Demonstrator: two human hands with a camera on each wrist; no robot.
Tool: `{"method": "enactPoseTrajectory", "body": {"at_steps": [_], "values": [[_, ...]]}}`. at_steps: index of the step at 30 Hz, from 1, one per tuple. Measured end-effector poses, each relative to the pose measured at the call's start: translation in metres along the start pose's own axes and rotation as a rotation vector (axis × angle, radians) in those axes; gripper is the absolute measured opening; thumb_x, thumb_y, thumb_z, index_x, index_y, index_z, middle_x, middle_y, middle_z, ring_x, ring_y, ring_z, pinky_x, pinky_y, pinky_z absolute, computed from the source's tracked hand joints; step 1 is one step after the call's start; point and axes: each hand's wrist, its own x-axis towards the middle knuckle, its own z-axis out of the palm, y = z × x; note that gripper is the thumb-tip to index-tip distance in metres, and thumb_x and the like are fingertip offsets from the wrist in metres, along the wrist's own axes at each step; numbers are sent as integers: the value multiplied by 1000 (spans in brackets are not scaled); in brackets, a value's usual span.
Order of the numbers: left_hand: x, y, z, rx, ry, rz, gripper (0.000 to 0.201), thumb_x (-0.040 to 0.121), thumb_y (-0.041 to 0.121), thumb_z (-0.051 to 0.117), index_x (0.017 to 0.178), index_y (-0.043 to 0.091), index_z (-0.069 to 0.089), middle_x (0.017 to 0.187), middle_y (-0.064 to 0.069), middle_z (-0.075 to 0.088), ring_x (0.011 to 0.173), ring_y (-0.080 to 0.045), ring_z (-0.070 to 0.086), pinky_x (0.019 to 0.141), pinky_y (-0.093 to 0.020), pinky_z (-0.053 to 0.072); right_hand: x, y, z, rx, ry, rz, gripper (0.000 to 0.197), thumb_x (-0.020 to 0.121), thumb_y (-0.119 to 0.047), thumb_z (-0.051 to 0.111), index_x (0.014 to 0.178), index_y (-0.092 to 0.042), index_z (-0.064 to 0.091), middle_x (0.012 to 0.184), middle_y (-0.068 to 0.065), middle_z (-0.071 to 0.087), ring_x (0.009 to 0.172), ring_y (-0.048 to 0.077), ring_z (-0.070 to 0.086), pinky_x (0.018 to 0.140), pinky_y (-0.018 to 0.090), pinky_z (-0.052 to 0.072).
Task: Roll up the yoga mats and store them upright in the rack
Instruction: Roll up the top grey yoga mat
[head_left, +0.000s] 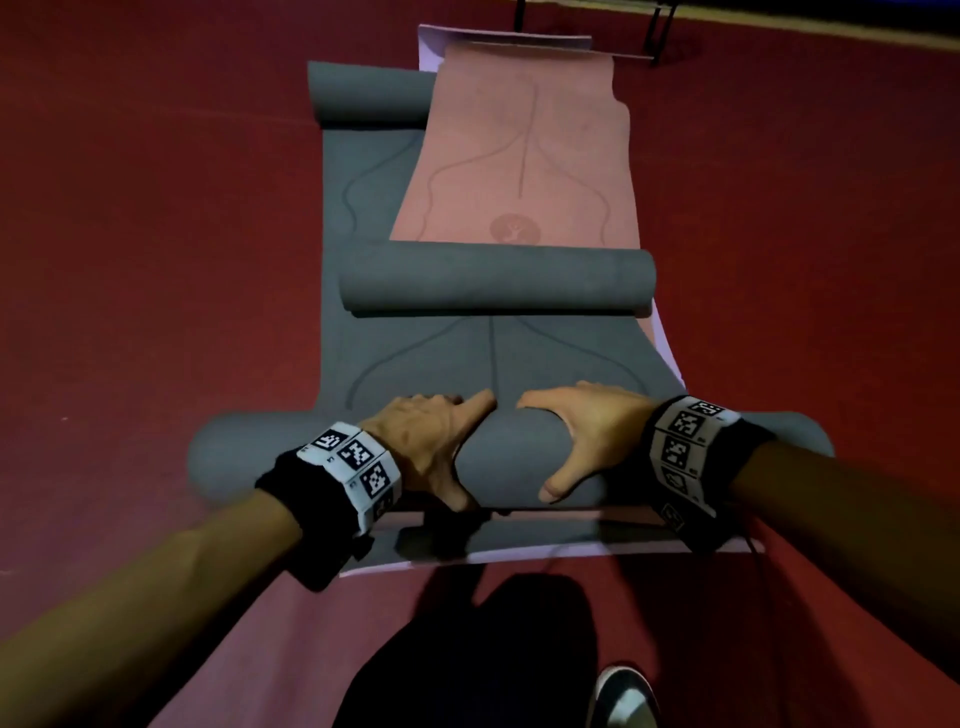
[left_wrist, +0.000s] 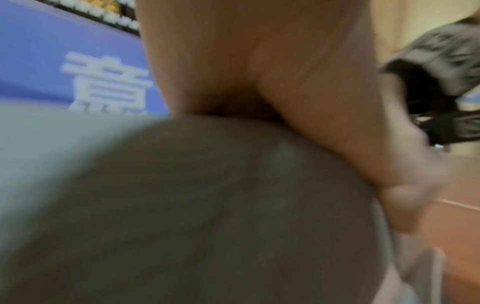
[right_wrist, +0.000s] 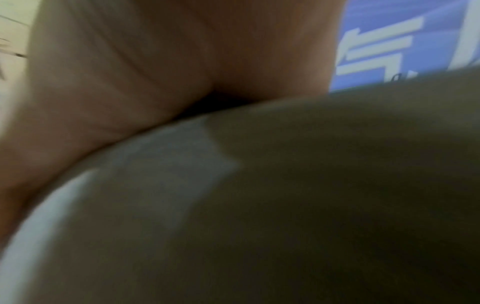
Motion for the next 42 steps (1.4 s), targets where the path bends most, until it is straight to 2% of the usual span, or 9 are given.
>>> {"method": "enactPoseTrajectory", "body": {"at_steps": [4, 8, 13, 18, 26, 30, 35, 39, 42], "values": [[9, -1, -4, -63, -62, -48, 82, 46, 60, 83, 111, 37, 39, 97, 7, 65, 88, -24, 66, 79, -40, 55, -3, 3, 5, 56, -43, -17, 82, 49, -70, 87, 116, -46, 48, 106, -19, 66, 103, 9, 63, 90, 33, 51], [13, -10, -6, -223, -77, -74, 71, 52, 53, 88, 109, 39, 47, 93, 14, 65, 90, -16, 66, 78, -33, 54, -4, 4, 23, -293, 122, -62, 114, 46, -87, 72, 139, -39, 28, 115, -10, 55, 110, 21, 58, 90, 41, 43], [8, -7, -3, -209, -76, -38, 82, 51, 62, 85, 115, 38, 41, 105, 11, 65, 96, -17, 65, 81, -37, 54, 2, 1, 1, -142, 61, -37, 82, 47, -75, 80, 113, -44, 42, 102, -14, 64, 95, 17, 62, 84, 41, 50], [4, 2, 5, -34, -10, -21, 87, 47, 70, 80, 113, 34, 37, 106, 7, 62, 93, -21, 63, 78, -36, 51, 2, 9, 6, 82, -52, 8, 75, 44, -70, 88, 106, -45, 54, 96, -21, 68, 91, 0, 64, 87, 32, 54], [22, -12, -5, -288, -121, -94, 69, 51, 50, 90, 107, 35, 52, 97, 13, 67, 92, -13, 65, 83, -37, 56, 4, 7, 23, -248, 71, -65, 113, 45, -81, 78, 135, -35, 27, 117, -6, 56, 110, 22, 57, 89, 41, 44], [23, -9, -9, -282, -136, -101, 73, 49, 57, 88, 107, 35, 51, 99, 11, 66, 95, -15, 65, 83, -39, 55, 13, 8, 10, -225, 23, -42, 90, 51, -69, 82, 119, -35, 32, 110, -3, 62, 100, 26, 60, 75, 37, 39], [15, 11, 5, 119, 43, -28, 98, 43, 69, 84, 117, 29, 34, 110, -1, 60, 98, -29, 62, 74, -35, 40, 15, 15, 10, 83, -59, 4, 74, 47, -59, 91, 105, -40, 48, 99, -14, 66, 92, 11, 64, 84, 36, 54], [19, 12, 7, 63, 42, -18, 88, 47, 64, 84, 111, 32, 31, 106, 0, 62, 96, -30, 63, 73, -33, 36, 11, 17, 15, 109, -62, -7, 76, 51, -60, 91, 112, -40, 51, 105, -14, 65, 96, 11, 63, 85, 31, 52], [24, 5, -2, -25, -14, -55, 80, 49, 60, 86, 107, 37, 35, 102, 6, 63, 89, -25, 61, 71, -31, 38, 9, 14, 20, -46, 1, -9, 98, 49, -76, 82, 128, -40, 37, 118, -7, 59, 109, 21, 59, 92, 40, 47]]}}
